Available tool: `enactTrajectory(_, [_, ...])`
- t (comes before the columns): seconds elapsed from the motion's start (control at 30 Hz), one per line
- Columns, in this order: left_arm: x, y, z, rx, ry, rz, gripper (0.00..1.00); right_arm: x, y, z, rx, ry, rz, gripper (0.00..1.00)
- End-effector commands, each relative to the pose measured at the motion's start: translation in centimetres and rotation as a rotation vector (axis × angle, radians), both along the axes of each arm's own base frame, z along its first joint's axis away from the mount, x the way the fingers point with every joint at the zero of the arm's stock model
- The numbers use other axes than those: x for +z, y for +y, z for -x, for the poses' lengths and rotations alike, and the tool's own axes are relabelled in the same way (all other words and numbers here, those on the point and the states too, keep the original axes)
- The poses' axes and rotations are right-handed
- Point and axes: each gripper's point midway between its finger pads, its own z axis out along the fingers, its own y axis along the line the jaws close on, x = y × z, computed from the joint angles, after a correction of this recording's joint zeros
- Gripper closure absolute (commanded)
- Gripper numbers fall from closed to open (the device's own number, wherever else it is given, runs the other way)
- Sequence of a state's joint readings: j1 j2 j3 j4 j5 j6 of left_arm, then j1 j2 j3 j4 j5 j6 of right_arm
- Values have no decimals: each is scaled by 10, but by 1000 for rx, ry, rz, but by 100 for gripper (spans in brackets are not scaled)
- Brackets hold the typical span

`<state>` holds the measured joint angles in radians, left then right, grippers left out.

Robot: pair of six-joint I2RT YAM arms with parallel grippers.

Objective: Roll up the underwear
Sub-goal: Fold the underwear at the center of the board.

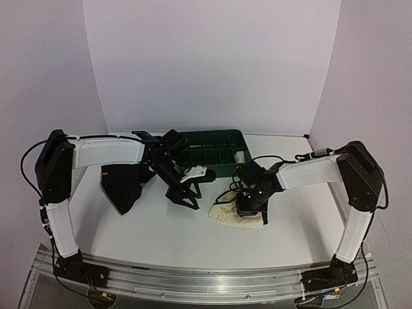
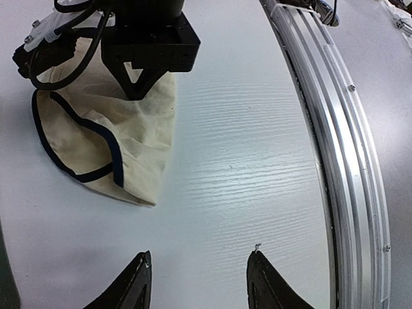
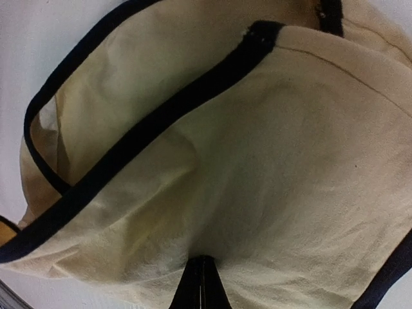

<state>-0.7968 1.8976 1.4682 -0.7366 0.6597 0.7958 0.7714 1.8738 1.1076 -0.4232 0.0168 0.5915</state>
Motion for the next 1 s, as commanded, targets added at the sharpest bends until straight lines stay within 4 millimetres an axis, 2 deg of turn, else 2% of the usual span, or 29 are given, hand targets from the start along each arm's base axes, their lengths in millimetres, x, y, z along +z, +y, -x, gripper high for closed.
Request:
enactTrajectory(0.0, [14,22,12,9,-47,53,50,-21,10,37,106,100,2,100])
enactTrajectory(0.23, [-3,45,40,113,59,48,49,-32,42,121,304,230,-28,100])
enactTrajectory(0.3, [-8,51,46,144,86,46,48,-29,49,137,301,251,-35,100])
enactTrajectory(0.37, [-13,58,53,171,112,40,48,-20,62,143,270,250,-72,100])
enactTrajectory(0.43, [-16,64,62,188,135,47,46,-3,79,140,255,228,-123,100])
enactTrajectory(0.57, [-15,71,88,150,159,79,44,49,110,113,312,70,-220,99])
enactTrajectory(0.7, [-22,70,118,61,95,89,40,93,123,91,476,-117,-263,93])
enactTrajectory(0.8, [-26,63,124,47,85,101,36,98,113,71,606,-247,-202,79])
enactTrajectory(0.87, [-29,56,117,75,82,99,33,94,105,57,654,-251,-189,67])
enactTrajectory(0.97, [-36,49,113,88,96,93,32,80,92,43,743,-224,-153,62])
